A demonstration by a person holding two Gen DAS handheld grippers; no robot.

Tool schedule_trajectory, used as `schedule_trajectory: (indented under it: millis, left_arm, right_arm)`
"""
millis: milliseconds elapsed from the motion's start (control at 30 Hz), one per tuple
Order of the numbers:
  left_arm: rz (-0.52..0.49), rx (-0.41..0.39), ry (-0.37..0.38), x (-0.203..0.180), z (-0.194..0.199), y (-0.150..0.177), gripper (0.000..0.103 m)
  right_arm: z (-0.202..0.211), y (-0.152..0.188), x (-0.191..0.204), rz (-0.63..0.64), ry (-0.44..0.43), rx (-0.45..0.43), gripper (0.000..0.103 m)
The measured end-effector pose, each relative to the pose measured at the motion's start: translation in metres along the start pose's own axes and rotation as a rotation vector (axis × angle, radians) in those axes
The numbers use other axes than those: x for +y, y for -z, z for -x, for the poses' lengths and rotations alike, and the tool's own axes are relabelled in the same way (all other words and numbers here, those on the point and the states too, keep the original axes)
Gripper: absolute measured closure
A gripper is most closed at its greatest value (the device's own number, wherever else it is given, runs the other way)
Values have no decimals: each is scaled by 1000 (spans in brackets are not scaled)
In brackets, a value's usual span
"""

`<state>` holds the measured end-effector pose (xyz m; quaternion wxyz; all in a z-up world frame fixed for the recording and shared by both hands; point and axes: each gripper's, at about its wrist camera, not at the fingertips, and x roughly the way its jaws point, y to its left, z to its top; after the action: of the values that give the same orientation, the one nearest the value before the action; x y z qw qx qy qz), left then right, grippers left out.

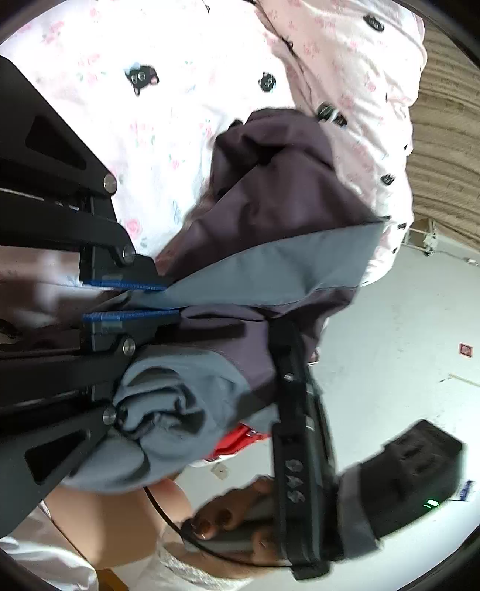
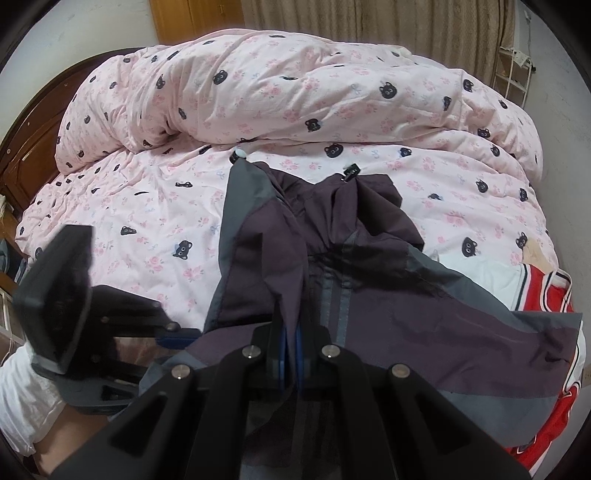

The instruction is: Fold clothes

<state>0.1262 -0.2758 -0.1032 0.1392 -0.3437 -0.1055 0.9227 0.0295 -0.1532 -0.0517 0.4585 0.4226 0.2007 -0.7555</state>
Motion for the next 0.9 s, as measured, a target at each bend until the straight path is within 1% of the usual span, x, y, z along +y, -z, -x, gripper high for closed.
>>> schedule_trajectory:
  millis: [67, 133, 200, 333, 433, 467, 533, 600, 633, 700, 767, 833, 900]
  left_arm:
    - [27, -12, 5, 6, 7, 0, 97]
    - [26, -11, 8, 0, 14, 5, 99]
    - [23, -11, 15, -9, 6, 0, 102]
    - [25, 1, 11, -15, 10, 6, 103]
    - [52, -34, -27, -15, 23, 10, 103]
    - [63, -51, -38, -14, 29, 11, 103]
    - [86, -85, -71, -3, 41, 7, 103]
    - [113, -121, -103, 10, 54, 5, 103]
    - [128, -141, -118, 17, 61, 5, 103]
    - [157, -181, -147, 24, 75, 5, 103]
    - [187, -227, -194, 29, 99, 9, 103]
    - [220, -256, -253, 45, 120, 14, 103]
    - [255, -273, -306, 54, 137, 21, 103]
  right_arm:
    - [-2, -1, 2, 2, -8, 0, 99]
    - [-2, -2, 5, 7, -13, -3, 99]
    - [-1, -3, 8, 12, -17, -7, 99]
    - [-1, -5, 14, 22, -25, -16, 99]
    - [-1, -7, 19, 29, -30, -22, 98]
    - [0, -7, 20, 32, -32, -24, 96]
    - [0, -8, 23, 37, -36, -28, 94]
    - [0, -9, 26, 42, -40, -32, 84]
    - [0, -9, 28, 44, -42, -34, 82]
    - [1, -11, 34, 56, -52, -43, 66]
    - [2, -11, 42, 70, -72, -55, 61]
    - [2, -12, 52, 87, -96, -60, 60]
    - [1, -12, 62, 108, -101, -60, 60]
